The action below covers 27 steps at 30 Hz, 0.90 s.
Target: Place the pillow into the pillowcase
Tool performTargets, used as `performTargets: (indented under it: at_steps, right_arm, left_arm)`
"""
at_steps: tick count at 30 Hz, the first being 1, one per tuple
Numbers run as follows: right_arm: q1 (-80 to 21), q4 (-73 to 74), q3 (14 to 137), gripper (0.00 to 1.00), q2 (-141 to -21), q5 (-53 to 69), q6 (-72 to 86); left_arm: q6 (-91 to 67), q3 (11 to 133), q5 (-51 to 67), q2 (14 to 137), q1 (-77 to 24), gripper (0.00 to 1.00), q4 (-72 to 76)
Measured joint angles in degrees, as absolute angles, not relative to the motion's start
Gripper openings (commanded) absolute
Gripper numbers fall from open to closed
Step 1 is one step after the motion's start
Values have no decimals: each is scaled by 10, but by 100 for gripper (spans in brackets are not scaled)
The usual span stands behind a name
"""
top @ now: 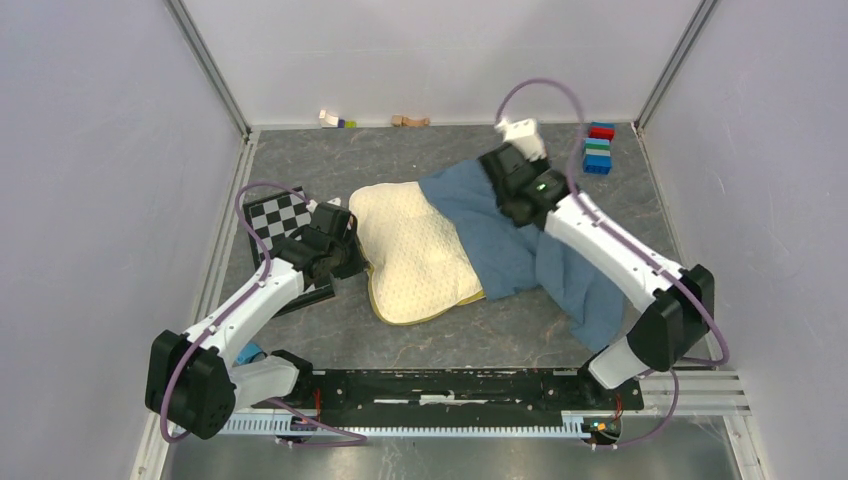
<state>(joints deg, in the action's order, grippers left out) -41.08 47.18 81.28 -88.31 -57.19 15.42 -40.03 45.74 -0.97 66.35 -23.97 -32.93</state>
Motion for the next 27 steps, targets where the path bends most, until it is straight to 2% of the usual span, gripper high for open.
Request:
performTargets:
  at_steps: [5, 9, 13, 15, 17, 19, 20, 21, 24, 25, 27]
  right_arm:
    - [-228, 409, 874, 0, -892, -591, 71]
    - [-116, 369, 959, 0, -961, -601, 18]
    - [-69, 354, 1084, 0, -1071, -601, -19]
    - [-63, 348, 1132, 4, -1107, -600, -34]
    - [-53, 348, 1155, 12, -1143, -599, -42]
    - [-44, 350, 1171, 29, -1162, -592, -46]
    - [-39, 352, 1175, 41, -1167, -585, -45]
    - [-33, 354, 1181, 50, -1170, -577, -43]
    - [-21, 368, 1206, 87, -1171, -528, -37]
    - [-20, 369, 1210, 94, -1166, -513, -34]
    - [-37, 376, 1206, 98, -1146, -499, -28]
  left_arm:
    - [-400, 455, -10, 663, -240, 2, -328]
    - [-400, 444, -10, 663, -240, 2, -327]
    - [-400, 441, -9, 663, -240, 2, -327]
    - [-400, 441, -9, 663, -239, 2, -327]
    - [-399, 441, -6, 662, -239, 2, -327]
    - [-399, 441, 1, 661, -238, 3, -327]
    - [-399, 441, 4, 659, -238, 7, -327]
    - [-398, 441, 6, 657, -238, 12, -327]
    - [-394, 441, 11, 652, -238, 27, -325]
    - [-392, 441, 16, 651, -238, 32, -324]
    - [-390, 439, 22, 650, -238, 46, -322]
